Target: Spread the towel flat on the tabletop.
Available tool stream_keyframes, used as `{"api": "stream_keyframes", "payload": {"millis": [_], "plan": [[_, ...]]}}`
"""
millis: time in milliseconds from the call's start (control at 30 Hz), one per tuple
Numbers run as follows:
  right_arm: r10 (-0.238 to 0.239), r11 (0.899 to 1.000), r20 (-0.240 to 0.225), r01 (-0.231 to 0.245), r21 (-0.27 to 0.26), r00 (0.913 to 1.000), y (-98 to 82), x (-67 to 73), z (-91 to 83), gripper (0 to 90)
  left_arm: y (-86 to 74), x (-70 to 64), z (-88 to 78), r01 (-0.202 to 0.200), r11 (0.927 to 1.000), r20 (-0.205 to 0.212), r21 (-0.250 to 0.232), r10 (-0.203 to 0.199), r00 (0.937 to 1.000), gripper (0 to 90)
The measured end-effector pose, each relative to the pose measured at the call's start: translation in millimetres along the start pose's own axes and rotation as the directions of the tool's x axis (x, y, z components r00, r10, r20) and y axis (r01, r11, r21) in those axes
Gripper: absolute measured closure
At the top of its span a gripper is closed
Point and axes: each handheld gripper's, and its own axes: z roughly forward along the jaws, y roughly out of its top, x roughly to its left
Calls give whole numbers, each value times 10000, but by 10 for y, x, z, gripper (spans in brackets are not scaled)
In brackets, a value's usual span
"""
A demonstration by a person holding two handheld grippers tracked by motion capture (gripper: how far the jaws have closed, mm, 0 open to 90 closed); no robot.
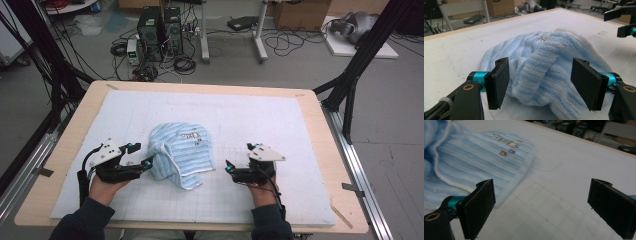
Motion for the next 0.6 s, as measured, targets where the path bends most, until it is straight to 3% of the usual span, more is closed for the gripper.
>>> {"api": "stream_keyframes", "payload": {"millis": [67,100,133,200,267,300,400,500,600], "plan": [[-27,10000,-214,29,86,9998,53,46,64,71,-24,25,-16,121,9999,-23,-21,-121,9999,319],[-430,9986,-758,452,278,9962,141,130,182,189,-37,34,-20,173,9998,-84,-34,-174,9998,320],[-430,9986,-758,452,278,9962,141,130,182,189,-48,45,-25,191,9998,-77,-11,-191,9998,320],[-995,9905,-1252,1102,820,9871,208,242,387,227,-64,58,-26,214,9998,-117,-1,-214,9997,320],[-1040,9877,-1423,1189,1011,9843,219,268,462,246,-73,64,-33,233,9997,-202,-68,-235,9995,322],[-1219,9774,-1763,1490,1497,9768,228,315,609,293,-75,69,-39,254,9996,-205,-99,-256,9995,328],[-1336,9662,-2068,1738,1905,9692,216,363,739,348,-80,83,-40,321,9994,-306,-125,-324,9990,328],[-1606,9384,-2297,2206,2660,9599,185,421,877,456,-88,93,-36,354,9993,-352,-91,-357,9987,330],[-1146,9432,-2465,1833,2771,9623,179,408,888,567,-104,109,-27,433,9991,-399,-51,-434,9983,331]]}}
